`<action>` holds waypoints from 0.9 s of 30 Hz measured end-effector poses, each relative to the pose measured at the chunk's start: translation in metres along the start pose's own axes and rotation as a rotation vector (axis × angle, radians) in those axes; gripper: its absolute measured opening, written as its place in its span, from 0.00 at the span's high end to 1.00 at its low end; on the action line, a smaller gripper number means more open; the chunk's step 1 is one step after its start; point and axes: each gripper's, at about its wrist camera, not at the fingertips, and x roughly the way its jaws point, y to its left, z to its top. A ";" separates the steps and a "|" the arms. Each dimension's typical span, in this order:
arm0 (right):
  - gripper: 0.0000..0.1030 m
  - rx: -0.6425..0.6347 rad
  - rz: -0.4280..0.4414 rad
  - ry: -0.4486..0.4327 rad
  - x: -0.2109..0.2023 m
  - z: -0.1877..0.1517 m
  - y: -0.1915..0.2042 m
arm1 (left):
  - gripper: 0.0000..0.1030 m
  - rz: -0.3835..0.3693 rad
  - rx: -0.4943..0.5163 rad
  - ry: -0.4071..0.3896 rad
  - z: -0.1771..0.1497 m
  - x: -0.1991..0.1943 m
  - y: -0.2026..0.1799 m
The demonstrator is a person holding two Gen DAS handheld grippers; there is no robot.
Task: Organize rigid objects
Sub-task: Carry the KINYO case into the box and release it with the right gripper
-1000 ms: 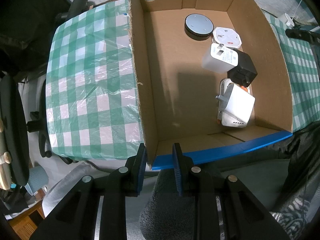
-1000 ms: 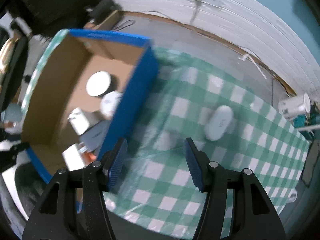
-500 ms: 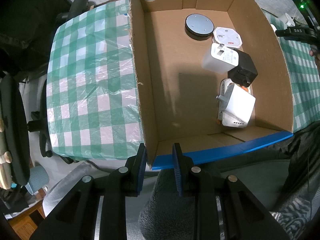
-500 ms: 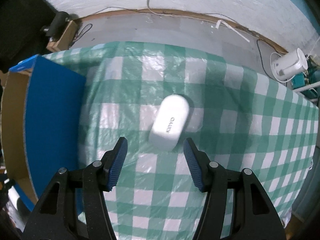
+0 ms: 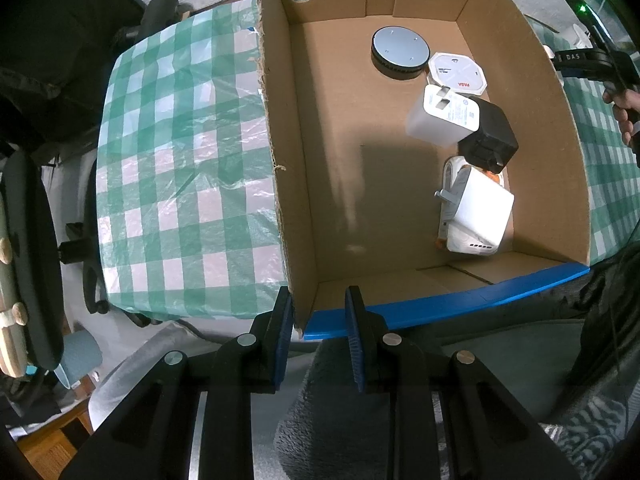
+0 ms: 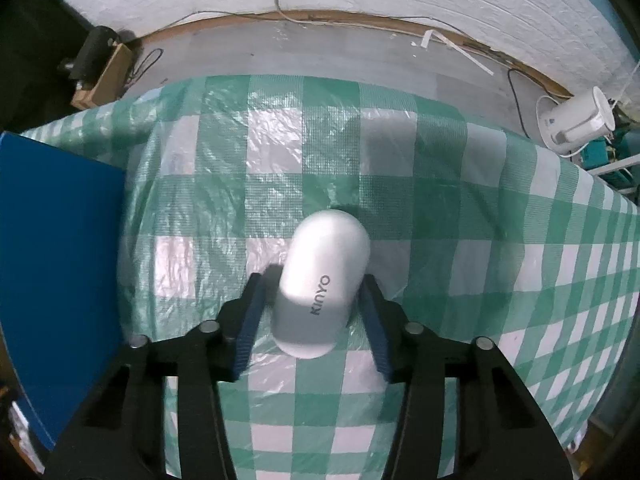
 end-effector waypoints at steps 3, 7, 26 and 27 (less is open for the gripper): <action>0.57 -0.011 0.000 0.000 0.000 -0.001 0.001 | 0.76 -0.003 0.002 0.000 -0.001 0.000 -0.001; 0.64 -0.044 -0.002 0.007 -0.001 -0.004 0.004 | 0.76 -0.001 0.002 -0.001 -0.003 0.001 -0.001; 0.64 -0.237 0.046 0.017 -0.060 -0.059 0.052 | 0.76 -0.007 0.002 -0.010 -0.007 0.004 0.001; 0.64 -0.242 0.051 0.015 -0.066 -0.062 0.056 | 0.76 -0.007 0.002 -0.010 -0.008 0.005 0.002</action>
